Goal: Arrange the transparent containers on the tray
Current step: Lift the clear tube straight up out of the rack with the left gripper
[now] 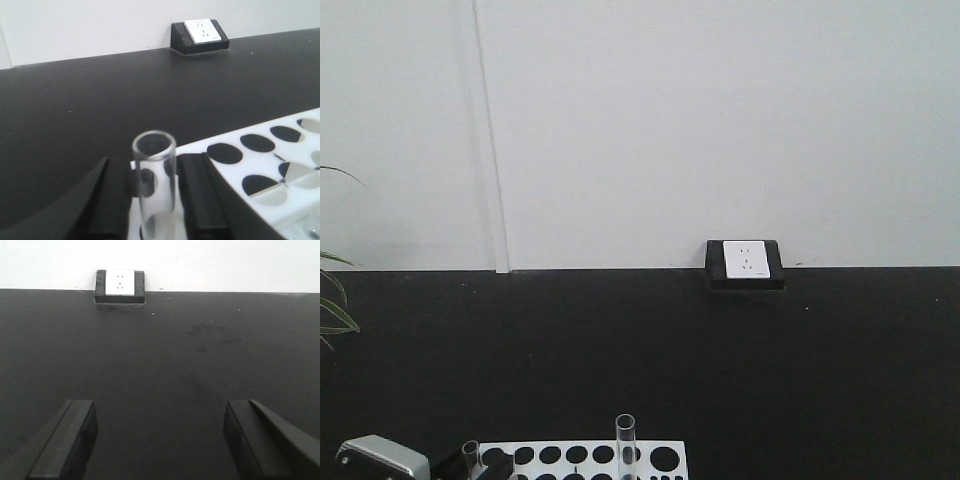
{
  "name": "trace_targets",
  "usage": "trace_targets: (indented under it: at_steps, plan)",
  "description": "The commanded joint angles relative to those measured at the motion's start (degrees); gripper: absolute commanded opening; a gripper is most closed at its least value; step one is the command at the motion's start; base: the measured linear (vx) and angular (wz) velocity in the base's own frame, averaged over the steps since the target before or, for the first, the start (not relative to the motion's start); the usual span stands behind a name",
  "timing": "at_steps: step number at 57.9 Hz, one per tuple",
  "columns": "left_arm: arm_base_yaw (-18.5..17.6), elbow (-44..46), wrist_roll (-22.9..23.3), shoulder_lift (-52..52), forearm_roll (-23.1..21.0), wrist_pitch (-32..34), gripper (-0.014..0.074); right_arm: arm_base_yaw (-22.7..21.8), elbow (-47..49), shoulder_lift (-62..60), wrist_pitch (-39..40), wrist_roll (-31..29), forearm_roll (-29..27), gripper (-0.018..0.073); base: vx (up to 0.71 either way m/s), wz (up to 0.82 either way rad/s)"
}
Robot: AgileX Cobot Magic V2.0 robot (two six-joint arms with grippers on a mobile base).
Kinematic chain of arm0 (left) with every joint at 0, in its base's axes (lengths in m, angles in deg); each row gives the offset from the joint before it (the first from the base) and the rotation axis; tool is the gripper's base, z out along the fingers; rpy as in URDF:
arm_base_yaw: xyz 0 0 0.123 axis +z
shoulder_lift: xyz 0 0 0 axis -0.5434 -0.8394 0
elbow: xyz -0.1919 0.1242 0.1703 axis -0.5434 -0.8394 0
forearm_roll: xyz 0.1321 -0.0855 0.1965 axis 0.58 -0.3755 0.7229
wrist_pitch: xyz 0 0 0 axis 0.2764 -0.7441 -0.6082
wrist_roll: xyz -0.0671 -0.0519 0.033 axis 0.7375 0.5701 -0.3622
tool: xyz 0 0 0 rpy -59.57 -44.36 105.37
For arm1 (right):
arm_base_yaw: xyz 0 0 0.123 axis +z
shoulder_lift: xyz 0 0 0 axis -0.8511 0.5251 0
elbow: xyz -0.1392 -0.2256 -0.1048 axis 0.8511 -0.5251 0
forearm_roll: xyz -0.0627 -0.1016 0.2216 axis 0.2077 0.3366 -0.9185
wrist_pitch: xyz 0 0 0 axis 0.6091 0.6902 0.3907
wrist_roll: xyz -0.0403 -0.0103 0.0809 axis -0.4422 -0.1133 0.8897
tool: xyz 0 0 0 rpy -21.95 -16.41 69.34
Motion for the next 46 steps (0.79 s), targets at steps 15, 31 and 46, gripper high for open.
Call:
trace_targets:
  at_steps: [15, 31, 46]
  plan:
    - [-0.3, 1.2, 0.3, 1.3, -0.5, 7.8, 0.0452, 0.1, 1.9, 0.6, 4.2, -0.5, 0.7, 0.0592, 0.00, 0.00]
    - [-0.3, 3.2, 1.6, 0.1, 0.8, 6.4, 0.0406, 0.1, 1.9, 0.6, 3.3, -0.5, 0.7, 0.0592, 0.00, 0.00]
    - [-0.3, 0.2, 1.3, 0.1, -3.5, 8.6, 0.0387, 0.1, 1.9, 0.6, 3.1, -0.5, 0.7, 0.0592, 0.00, 0.00]
